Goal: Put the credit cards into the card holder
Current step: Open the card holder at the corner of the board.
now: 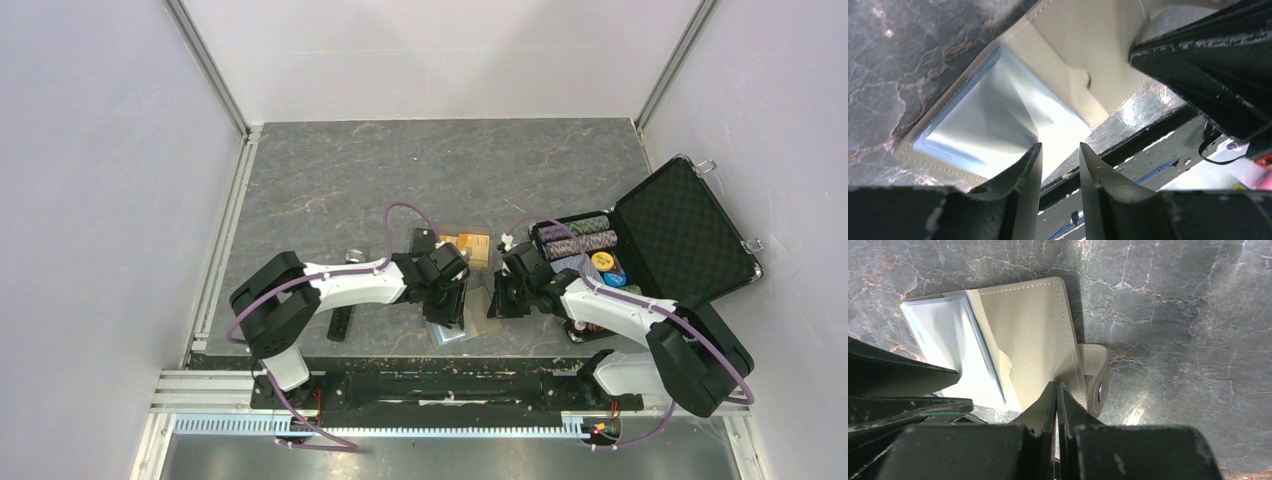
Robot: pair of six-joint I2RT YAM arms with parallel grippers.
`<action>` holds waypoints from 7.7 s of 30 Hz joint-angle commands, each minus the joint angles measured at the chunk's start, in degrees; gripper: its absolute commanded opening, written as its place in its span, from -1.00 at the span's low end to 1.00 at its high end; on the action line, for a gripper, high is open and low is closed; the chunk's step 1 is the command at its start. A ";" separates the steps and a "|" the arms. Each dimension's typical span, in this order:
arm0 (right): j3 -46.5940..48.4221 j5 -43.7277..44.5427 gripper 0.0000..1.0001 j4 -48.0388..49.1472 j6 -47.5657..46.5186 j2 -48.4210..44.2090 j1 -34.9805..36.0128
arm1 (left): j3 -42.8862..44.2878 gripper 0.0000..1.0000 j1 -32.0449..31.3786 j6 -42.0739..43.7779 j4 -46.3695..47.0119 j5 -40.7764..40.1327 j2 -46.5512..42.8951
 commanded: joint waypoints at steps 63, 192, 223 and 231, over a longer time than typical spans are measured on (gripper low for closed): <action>1.21 8.83 -1.00 -6.41 5.77 -7.77 8.90 | -12.87 -0.28 4.76 -4.56 10.18 3.91 -12.71; -1.84 4.60 -1.00 -6.89 3.88 -6.86 1.79 | -7.74 0.36 4.18 -7.25 8.17 -1.80 -12.97; 2.24 7.76 -1.00 -0.09 11.20 0.06 11.10 | -17.79 0.09 9.50 -8.24 14.69 6.52 -16.08; 1.33 7.89 -1.00 0.15 11.30 0.54 10.90 | -16.66 0.12 8.07 -9.06 16.15 6.70 -12.36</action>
